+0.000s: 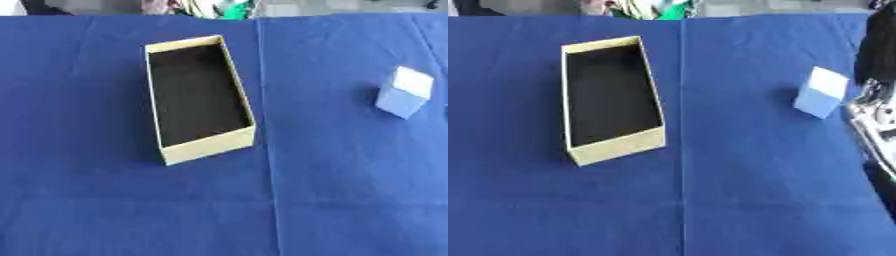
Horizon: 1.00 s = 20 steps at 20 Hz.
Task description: Pick up objects on the table and place them in the box.
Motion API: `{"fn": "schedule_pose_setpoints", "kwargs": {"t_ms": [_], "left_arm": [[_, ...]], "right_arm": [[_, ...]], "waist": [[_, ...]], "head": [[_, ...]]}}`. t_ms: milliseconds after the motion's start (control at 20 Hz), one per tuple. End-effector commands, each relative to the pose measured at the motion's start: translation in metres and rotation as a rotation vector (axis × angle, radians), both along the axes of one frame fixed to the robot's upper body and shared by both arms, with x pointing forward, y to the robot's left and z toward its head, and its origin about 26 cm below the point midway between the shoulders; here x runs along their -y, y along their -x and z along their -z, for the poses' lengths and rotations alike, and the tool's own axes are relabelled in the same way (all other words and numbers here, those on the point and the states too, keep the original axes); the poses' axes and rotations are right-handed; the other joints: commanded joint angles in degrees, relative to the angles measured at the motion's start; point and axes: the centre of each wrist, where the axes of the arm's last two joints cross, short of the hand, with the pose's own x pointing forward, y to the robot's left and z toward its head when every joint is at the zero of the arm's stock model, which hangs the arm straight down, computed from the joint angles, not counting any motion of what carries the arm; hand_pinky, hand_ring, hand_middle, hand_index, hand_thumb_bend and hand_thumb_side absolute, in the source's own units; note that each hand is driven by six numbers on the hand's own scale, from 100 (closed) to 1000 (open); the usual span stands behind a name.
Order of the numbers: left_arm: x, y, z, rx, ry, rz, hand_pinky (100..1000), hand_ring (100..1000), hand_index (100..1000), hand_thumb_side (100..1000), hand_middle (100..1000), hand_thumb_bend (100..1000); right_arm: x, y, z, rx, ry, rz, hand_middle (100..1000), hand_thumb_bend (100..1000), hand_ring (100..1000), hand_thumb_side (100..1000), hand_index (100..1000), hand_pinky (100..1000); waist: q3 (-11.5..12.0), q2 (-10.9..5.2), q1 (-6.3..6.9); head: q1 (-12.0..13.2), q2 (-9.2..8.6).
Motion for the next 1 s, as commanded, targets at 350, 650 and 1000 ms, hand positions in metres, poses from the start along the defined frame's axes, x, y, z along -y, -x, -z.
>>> {"fn": "schedule_pose_setpoints", "kwargs": {"t_ms": [350, 650, 1000], "left_arm": [[-0.001, 0.003, -0.007, 0.025, -0.012, -0.003, 471, 670, 729, 690, 631, 112], [-0.002, 0.004, -0.007, 0.022, -0.019, -0.001, 471, 670, 729, 690, 631, 110], [-0.002, 0.004, -0.007, 0.018, -0.029, 0.004, 471, 670, 729, 690, 631, 109]], "right_arm": [[0.003, 0.004, -0.012, 0.024, 0.036, 0.014, 678, 100, 743, 828, 808, 724], [0.018, 0.011, -0.044, -0.113, 0.26, 0.209, 730, 100, 773, 901, 842, 737], [0.021, 0.023, -0.097, -0.261, 0.657, 0.469, 800, 100, 820, 927, 887, 747]], "waist": [[0.05, -1.6, -0.17], [-0.03, -1.81, -0.28], [-0.17, -2.04, -0.29]], "head": [[1.12, 0.89], [-0.18, 0.92], [-2.32, 0.41]]}}
